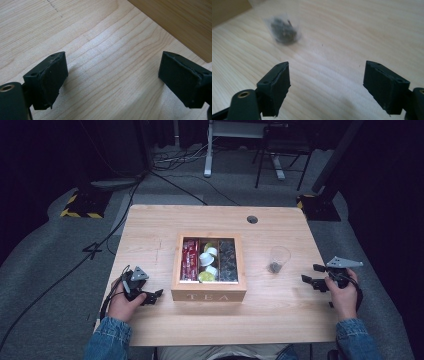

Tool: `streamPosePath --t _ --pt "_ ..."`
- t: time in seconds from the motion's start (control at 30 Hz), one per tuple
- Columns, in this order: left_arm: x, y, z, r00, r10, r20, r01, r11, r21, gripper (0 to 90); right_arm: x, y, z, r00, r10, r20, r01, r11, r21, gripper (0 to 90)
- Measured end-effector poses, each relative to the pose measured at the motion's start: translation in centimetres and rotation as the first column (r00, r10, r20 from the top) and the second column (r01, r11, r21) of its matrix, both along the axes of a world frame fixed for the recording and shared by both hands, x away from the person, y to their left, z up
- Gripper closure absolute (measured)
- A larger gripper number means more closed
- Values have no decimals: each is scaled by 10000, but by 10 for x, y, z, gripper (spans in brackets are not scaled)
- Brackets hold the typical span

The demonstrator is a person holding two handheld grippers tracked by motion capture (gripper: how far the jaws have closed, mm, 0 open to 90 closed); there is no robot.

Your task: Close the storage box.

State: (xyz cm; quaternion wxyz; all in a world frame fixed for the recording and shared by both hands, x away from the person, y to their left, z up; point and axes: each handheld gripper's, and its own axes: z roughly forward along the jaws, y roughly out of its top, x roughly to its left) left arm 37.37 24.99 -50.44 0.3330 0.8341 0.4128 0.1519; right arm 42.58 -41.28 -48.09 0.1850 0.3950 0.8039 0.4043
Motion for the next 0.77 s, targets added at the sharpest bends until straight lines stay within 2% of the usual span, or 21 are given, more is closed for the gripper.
streamPosePath --t 0.07,0.23,0.37,0.47,0.57,0.77 --pt "0 0 0 10000 4 0 -4 10000 -5 93 1 2 -4 9995 222 -243 -233 9986 -466 215" --pt "0 0 0 10000 1 -1 -1 10000 -3 93 1 1 -12 9993 152 -335 -170 9984 -547 197" --pt "0 0 0 10000 3 9 -3 10000 0 93 1 1 -18 9981 134 -596 -188 9958 -897 185" --pt "0 0 0 10000 -13 22 13 10000 18 91 1 3 -19 9978 220 -619 -291 9929 -1157 147" --pt "0 0 0 10000 -17 20 17 10000 10 91 3 3 -20 9963 -42 -854 -47 9946 -1032 125" --pt "0 0 0 10000 -11 24 11 10000 27 91 4 3 -20 9960 -104 -892 9 9944 -1059 114"
